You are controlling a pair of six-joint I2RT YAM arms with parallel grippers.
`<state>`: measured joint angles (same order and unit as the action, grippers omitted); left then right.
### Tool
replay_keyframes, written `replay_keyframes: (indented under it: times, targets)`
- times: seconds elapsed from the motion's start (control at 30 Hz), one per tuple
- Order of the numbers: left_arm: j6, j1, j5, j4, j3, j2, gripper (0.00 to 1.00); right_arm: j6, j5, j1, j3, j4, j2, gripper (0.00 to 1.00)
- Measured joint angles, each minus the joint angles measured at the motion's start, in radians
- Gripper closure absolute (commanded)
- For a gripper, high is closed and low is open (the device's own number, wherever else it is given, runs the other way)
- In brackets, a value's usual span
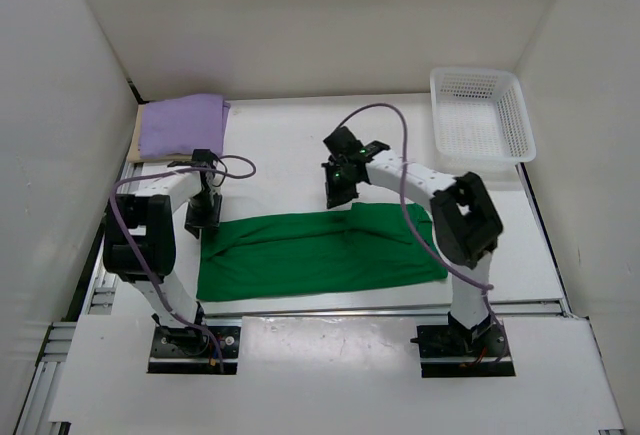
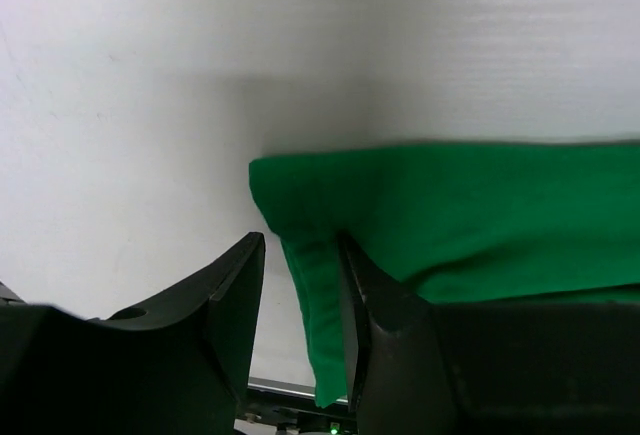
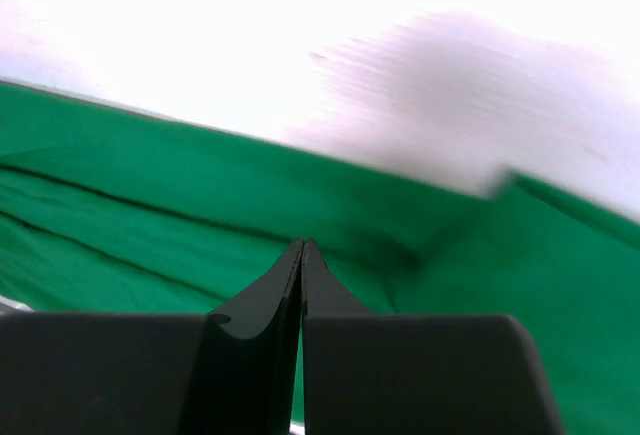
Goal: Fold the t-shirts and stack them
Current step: Fold the other side of the tshirt into a rectangle
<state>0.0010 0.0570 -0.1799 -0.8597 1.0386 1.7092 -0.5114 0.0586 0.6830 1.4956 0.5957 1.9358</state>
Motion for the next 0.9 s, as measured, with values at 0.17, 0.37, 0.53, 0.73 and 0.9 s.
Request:
replay_keyframes:
  times: [0.17, 0.37, 0.53, 0.73, 0.9]
  targets:
    - [0.000, -0.001, 0.010, 0.014, 0.032, 0.013, 0.55, 0.006, 0.072, 0.045, 0.105, -0.006, 0.166, 0.99]
    - [0.000, -0.001, 0.017, 0.031, 0.032, 0.039, 0.55, 0.010, 0.098, 0.089, 0.104, -0.014, 0.191, 0.99]
    - [0.000, -0.001, 0.018, 0.028, 0.037, 0.052, 0.55, 0.014, 0.109, 0.108, 0.016, -0.035, 0.160, 0.99]
    - [0.001, -0.001, 0.014, 0.024, 0.043, 0.060, 0.55, 0.017, 0.101, 0.116, -0.109, -0.082, 0.079, 0.99]
    - [0.001, 0.000, 0.008, 0.021, 0.046, 0.063, 0.55, 0.018, 0.052, 0.141, -0.180, -0.098, 0.017, 0.99]
